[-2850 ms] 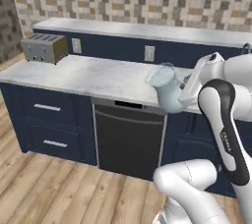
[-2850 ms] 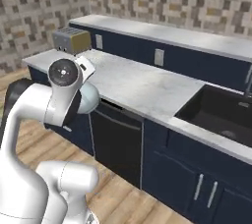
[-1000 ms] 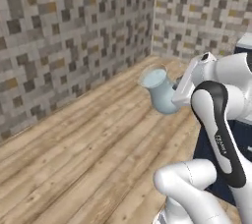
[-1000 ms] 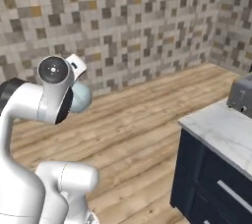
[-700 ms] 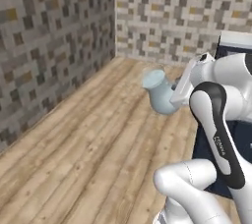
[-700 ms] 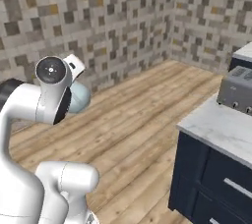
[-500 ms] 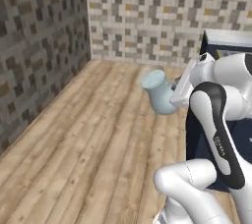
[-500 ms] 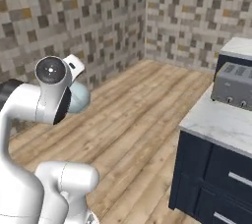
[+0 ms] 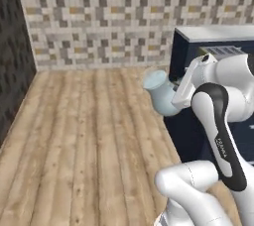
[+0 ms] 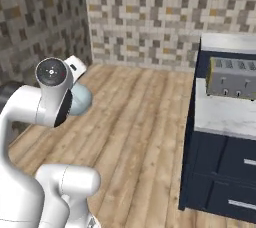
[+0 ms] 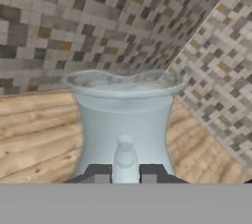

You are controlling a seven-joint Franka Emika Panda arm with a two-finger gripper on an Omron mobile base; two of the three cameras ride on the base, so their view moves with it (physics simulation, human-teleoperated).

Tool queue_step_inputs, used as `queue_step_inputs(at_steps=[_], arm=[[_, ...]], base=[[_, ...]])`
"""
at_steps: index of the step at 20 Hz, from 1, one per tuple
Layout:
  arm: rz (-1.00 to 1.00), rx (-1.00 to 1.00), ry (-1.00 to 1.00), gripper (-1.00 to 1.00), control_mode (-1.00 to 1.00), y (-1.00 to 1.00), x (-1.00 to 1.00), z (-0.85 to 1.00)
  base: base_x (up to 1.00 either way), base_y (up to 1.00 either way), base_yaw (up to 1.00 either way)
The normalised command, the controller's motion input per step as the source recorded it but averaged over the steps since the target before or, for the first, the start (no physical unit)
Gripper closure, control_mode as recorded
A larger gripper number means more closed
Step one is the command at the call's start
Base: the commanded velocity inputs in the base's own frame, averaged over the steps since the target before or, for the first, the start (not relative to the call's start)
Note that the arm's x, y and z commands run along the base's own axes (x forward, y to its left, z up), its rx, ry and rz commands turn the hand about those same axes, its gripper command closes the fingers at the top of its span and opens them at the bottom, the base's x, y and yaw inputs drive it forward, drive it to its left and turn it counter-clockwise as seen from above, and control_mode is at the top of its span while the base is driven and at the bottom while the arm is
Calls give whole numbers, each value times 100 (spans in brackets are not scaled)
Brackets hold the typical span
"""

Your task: Place the pitcher and cup on the dining counter for serving.

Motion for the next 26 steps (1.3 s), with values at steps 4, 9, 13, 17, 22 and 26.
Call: queue_step_inputs(at_steps=[4,9,13,17,22,26], arm=[[0,0,0,100,100,0,0,0],[0,0,0,100,100,0,0,0],[0,0,0,100,100,0,0,0],[0,0,0,100,100,0,0,0],[0,0,0,100,100,0,0,0],[0,0,0,100,100,0,0,0]], base=[[81,100,-54],[99,100,-46],[100,100,-46],[98,100,-48],[96,100,-48],[95,100,-47]])
